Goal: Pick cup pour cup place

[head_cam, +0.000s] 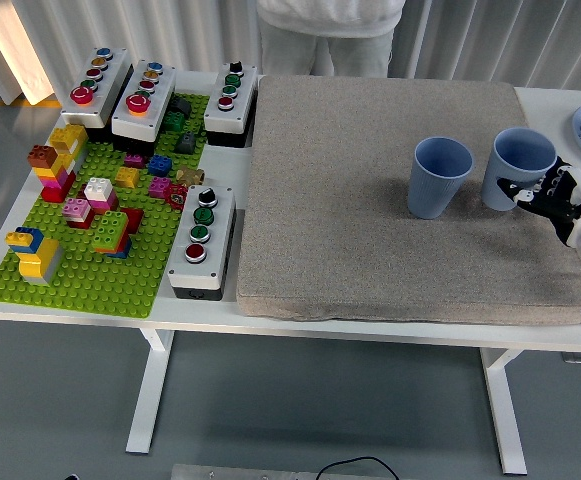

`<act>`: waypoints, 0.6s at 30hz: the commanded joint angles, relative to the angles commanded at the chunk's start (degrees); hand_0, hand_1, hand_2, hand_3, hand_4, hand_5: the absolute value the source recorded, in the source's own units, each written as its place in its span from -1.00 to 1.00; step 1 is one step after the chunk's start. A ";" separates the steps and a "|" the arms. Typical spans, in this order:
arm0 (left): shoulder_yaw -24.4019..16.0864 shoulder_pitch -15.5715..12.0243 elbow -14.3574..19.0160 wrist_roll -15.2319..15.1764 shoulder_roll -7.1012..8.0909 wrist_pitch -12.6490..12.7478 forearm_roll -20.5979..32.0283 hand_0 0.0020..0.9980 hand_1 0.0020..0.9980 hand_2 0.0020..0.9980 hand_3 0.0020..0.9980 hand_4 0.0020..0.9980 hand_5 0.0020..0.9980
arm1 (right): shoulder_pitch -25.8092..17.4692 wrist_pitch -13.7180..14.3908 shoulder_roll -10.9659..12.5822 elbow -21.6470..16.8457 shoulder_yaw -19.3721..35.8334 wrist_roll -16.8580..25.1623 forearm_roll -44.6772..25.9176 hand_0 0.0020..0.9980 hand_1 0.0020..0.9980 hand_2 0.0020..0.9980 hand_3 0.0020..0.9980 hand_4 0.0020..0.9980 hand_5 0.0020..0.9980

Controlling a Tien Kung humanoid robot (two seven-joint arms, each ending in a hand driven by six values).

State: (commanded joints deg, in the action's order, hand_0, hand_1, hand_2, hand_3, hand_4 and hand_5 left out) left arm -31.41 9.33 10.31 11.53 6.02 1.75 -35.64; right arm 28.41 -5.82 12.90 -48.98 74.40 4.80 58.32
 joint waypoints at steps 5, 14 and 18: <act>-0.01 0.07 0.00 -0.05 0.01 0.03 0.03 0.48 0.55 0.67 0.33 0.07 0.87 | 0.03 0.80 0.06 -0.46 -0.29 0.36 0.90 0.65 0.46 0.30 0.41 0.45 -0.68; 0.06 0.00 0.00 -0.02 0.00 0.02 0.06 0.48 0.55 0.67 0.33 0.07 0.87 | -0.03 1.98 0.21 -1.63 -0.53 0.84 3.33 0.65 0.46 0.30 0.41 0.44 -0.68; 0.11 -0.16 0.00 -0.02 0.02 0.03 0.12 0.48 0.55 0.67 0.33 0.07 0.87 | -0.14 2.18 0.15 -1.84 -0.79 0.85 3.58 0.65 0.46 0.30 0.41 0.44 -0.72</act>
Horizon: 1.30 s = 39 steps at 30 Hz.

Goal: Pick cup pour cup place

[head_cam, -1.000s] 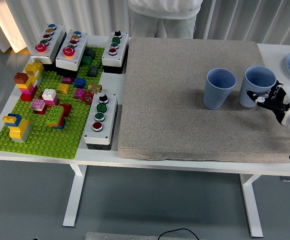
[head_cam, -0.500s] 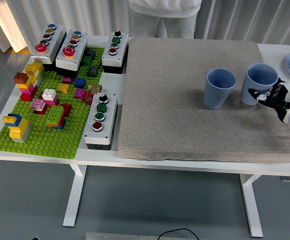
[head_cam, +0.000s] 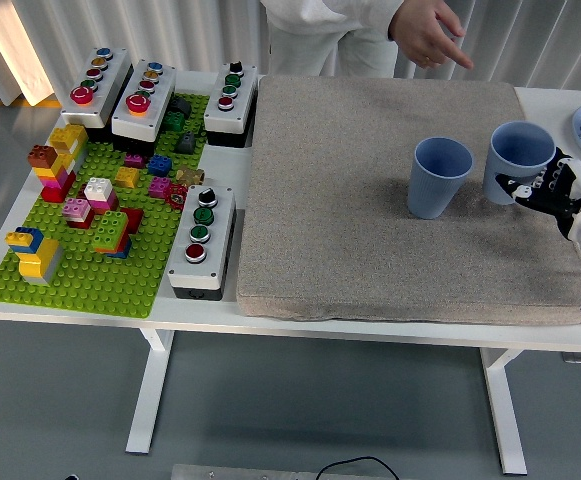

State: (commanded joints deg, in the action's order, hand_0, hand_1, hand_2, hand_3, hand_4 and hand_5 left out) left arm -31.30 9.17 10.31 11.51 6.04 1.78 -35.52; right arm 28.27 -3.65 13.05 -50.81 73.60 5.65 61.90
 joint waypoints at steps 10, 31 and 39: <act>0.18 0.00 0.00 -0.02 0.03 -0.01 0.08 0.48 0.55 0.67 0.33 0.07 0.88 | -0.02 0.06 -0.09 0.39 -0.07 -0.13 -0.04 0.65 0.46 0.30 0.41 0.44 -0.72; -0.23 0.21 0.00 0.04 -0.04 -0.03 -0.29 0.48 0.55 0.67 0.32 0.07 0.88 | 0.06 -0.13 -0.33 1.37 0.52 -0.25 0.57 0.65 0.46 0.30 0.41 0.43 -0.75; -0.14 0.27 0.00 0.01 -0.04 0.00 -0.17 0.48 0.55 0.67 0.32 0.07 0.88 | 0.17 0.21 -0.25 1.39 0.77 -0.38 1.09 0.65 0.47 0.30 0.41 0.41 -0.76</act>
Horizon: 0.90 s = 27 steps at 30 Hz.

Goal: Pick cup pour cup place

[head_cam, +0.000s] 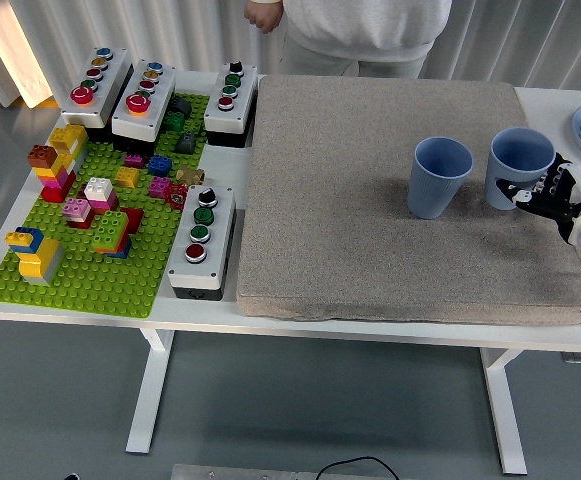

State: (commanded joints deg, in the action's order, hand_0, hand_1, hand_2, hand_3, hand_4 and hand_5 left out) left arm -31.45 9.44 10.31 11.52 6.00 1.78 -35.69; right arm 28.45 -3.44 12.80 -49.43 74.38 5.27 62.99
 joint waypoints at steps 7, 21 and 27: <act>0.26 -0.16 0.00 -0.02 0.05 -0.01 0.20 0.48 0.55 0.67 0.32 0.07 0.88 | -0.12 1.16 0.11 -0.31 -0.12 0.41 0.56 0.65 0.47 0.30 0.41 0.37 -0.81; 0.16 -0.21 0.00 -0.02 0.06 0.00 0.06 0.48 0.55 0.67 0.32 0.07 0.88 | -0.15 1.68 0.15 -0.31 -0.15 0.72 0.07 0.44 0.25 0.10 0.31 0.19 -1.00; 0.06 -0.18 0.00 -0.05 0.04 0.01 0.04 0.48 0.55 0.67 0.32 0.07 0.88 | -0.15 1.73 0.14 -0.33 -0.02 0.69 0.14 0.42 0.23 0.08 0.30 0.24 -0.96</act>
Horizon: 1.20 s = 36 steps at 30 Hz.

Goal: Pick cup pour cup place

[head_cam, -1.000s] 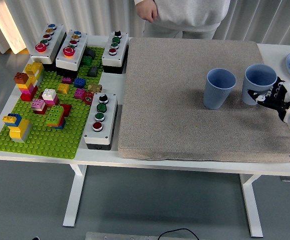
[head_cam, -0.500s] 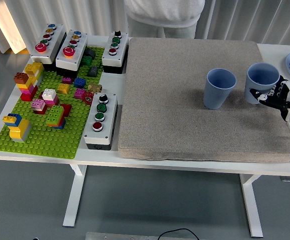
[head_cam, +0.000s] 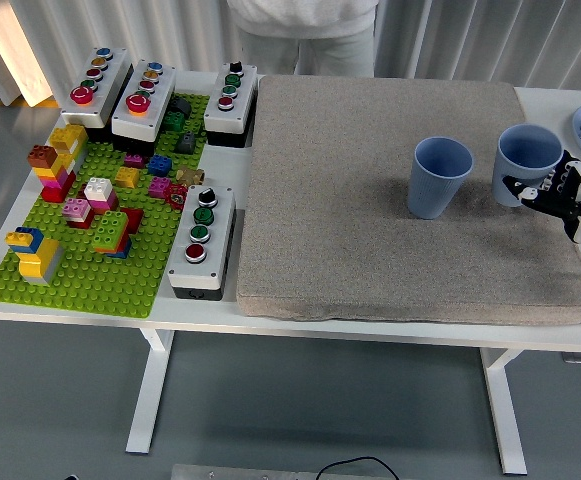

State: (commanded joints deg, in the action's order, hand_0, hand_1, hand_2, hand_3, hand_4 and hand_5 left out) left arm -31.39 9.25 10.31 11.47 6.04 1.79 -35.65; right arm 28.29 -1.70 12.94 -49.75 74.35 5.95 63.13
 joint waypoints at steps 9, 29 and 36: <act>-0.14 0.14 0.00 0.02 0.02 0.00 -0.12 0.48 0.55 0.67 0.32 0.07 0.88 | 0.04 1.32 0.22 -1.37 -0.43 0.15 3.07 0.42 0.24 0.08 0.30 0.25 -0.95; -0.08 -0.09 0.00 0.06 0.17 0.04 -0.06 0.48 0.55 0.67 0.32 0.07 0.88 | 2.73 3.10 0.67 -2.21 -4.17 0.78 5.67 0.43 0.25 0.09 0.30 0.17 -1.00; -0.13 0.00 0.00 0.05 0.15 0.07 -0.03 0.48 0.55 0.67 0.32 0.07 0.88 | 3.75 4.16 0.91 -3.33 -5.40 1.15 8.43 0.44 0.26 0.09 0.29 0.16 -1.00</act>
State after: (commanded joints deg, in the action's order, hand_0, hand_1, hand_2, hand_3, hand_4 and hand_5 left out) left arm -31.52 9.26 10.31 11.52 6.19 1.86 -35.68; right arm 32.04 2.46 13.85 -53.09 68.96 7.10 71.56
